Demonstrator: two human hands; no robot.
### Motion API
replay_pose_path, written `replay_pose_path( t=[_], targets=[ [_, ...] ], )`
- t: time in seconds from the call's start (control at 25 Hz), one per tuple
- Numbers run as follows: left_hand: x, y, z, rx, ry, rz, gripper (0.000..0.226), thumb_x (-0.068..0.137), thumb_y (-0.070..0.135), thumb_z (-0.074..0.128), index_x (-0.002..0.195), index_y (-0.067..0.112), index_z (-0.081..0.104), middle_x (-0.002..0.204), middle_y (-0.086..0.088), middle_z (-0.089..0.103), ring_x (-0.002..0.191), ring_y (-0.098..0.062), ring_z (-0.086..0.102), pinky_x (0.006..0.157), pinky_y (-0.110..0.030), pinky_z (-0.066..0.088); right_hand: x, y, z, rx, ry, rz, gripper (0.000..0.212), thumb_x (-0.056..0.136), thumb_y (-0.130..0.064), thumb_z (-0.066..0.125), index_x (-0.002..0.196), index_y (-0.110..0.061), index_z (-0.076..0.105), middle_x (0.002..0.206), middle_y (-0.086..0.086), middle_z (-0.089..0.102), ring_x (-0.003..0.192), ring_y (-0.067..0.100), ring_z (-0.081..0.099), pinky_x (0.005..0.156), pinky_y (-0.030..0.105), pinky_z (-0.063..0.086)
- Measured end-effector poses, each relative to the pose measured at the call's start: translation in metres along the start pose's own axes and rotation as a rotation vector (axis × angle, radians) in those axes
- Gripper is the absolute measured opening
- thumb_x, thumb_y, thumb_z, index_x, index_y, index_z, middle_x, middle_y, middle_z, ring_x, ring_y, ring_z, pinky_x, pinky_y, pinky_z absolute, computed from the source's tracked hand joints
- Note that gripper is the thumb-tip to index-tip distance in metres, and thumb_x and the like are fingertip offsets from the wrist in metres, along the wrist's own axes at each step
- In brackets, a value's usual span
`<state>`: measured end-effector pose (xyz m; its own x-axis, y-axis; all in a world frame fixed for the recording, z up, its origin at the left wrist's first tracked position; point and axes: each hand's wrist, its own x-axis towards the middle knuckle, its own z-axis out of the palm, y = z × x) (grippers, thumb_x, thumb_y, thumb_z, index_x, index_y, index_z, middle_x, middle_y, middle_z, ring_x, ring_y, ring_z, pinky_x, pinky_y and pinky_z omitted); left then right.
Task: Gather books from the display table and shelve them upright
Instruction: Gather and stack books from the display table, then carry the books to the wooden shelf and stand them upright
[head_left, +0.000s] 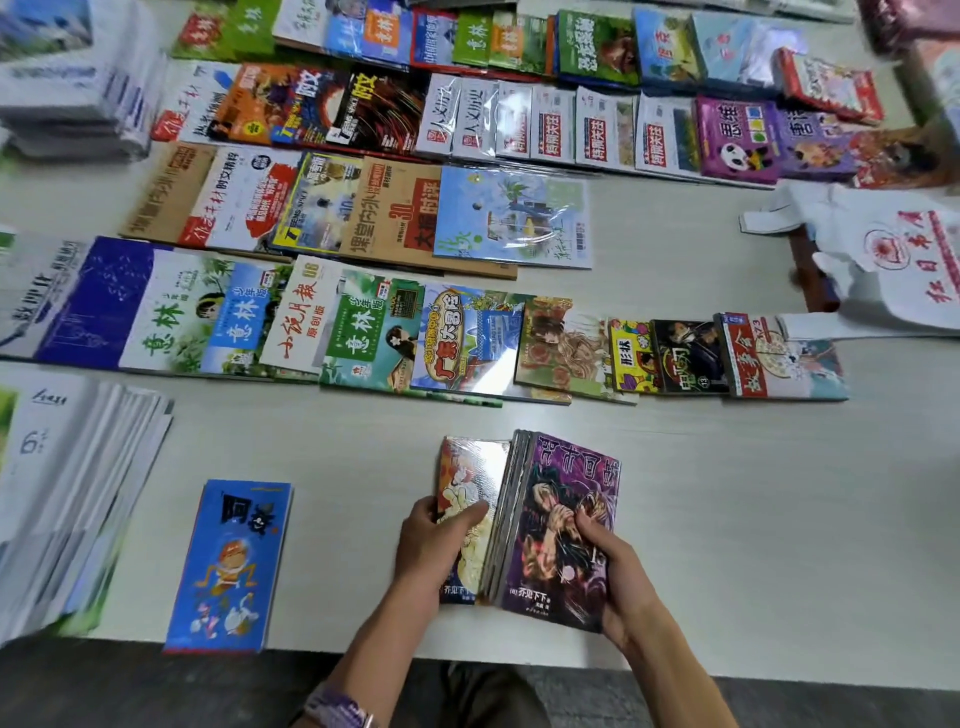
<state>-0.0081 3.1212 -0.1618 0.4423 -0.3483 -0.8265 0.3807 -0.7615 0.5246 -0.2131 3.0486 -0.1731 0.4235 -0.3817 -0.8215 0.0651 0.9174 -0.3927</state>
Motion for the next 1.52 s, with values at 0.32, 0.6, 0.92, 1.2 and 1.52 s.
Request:
replay_pose_path(
  t=[0.32, 0.6, 0.92, 1.2, 1.52],
  targets=[
    [0.000, 0.007, 0.001, -0.069, -0.113, -0.054, 0.053, 0.059, 0.043, 0.091, 0.095, 0.024, 0.056, 0.092, 0.002, 0.072, 0.079, -0.014, 0.071, 0.055, -0.023, 0.050, -0.004, -0.002, -0.003, 0.032, 0.033, 0.000, 0.057, 0.072, -0.038, 0.083, 0.117, -0.004, 0.074, 0.124, 0.028, 0.069, 0.108, 0.045, 0.070, 0.088, 0.052, 0.057],
    [-0.013, 0.000, -0.024, -0.234, -0.153, 0.081, 0.053, 0.064, 0.026, 0.090, 0.109, 0.019, 0.065, 0.084, 0.006, 0.080, 0.073, -0.016, 0.078, 0.052, -0.023, 0.057, -0.008, -0.008, 0.015, -0.026, -0.018, -0.005, 0.060, 0.063, -0.040, 0.090, 0.110, -0.006, 0.077, 0.120, 0.029, 0.070, 0.104, 0.047, 0.071, 0.088, 0.057, 0.056],
    [-0.080, -0.029, -0.165, -0.754, 0.181, 0.253, 0.054, 0.066, 0.021, 0.085, 0.116, 0.025, 0.065, 0.101, 0.000, 0.080, 0.087, -0.020, 0.077, 0.067, -0.032, 0.061, -0.023, -0.025, 0.166, -0.429, -0.304, -0.049, 0.067, 0.059, -0.040, 0.092, 0.114, -0.006, 0.074, 0.116, 0.028, 0.072, 0.099, 0.045, 0.073, 0.087, 0.054, 0.058],
    [-0.152, -0.102, -0.273, -1.081, 0.456, 0.270, 0.076, 0.054, 0.026, 0.092, 0.124, 0.021, 0.065, 0.117, -0.007, 0.074, 0.106, -0.031, 0.071, 0.093, -0.048, 0.055, -0.061, 0.053, 0.306, -0.626, -0.590, 0.052, 0.071, 0.060, -0.028, 0.092, 0.120, 0.003, 0.068, 0.116, 0.031, 0.071, 0.094, 0.043, 0.074, 0.082, 0.052, 0.058],
    [-0.262, -0.222, -0.391, -1.222, 0.844, 0.376, 0.049, 0.059, 0.022, 0.086, 0.094, 0.005, 0.058, 0.081, 0.010, 0.079, 0.057, -0.011, 0.067, 0.062, -0.033, 0.061, -0.128, 0.215, 0.423, -0.782, -0.764, 0.181, 0.028, 0.068, -0.013, 0.081, 0.096, -0.013, 0.077, 0.096, 0.012, 0.080, 0.082, 0.029, 0.078, 0.072, 0.050, 0.062]
  ],
)
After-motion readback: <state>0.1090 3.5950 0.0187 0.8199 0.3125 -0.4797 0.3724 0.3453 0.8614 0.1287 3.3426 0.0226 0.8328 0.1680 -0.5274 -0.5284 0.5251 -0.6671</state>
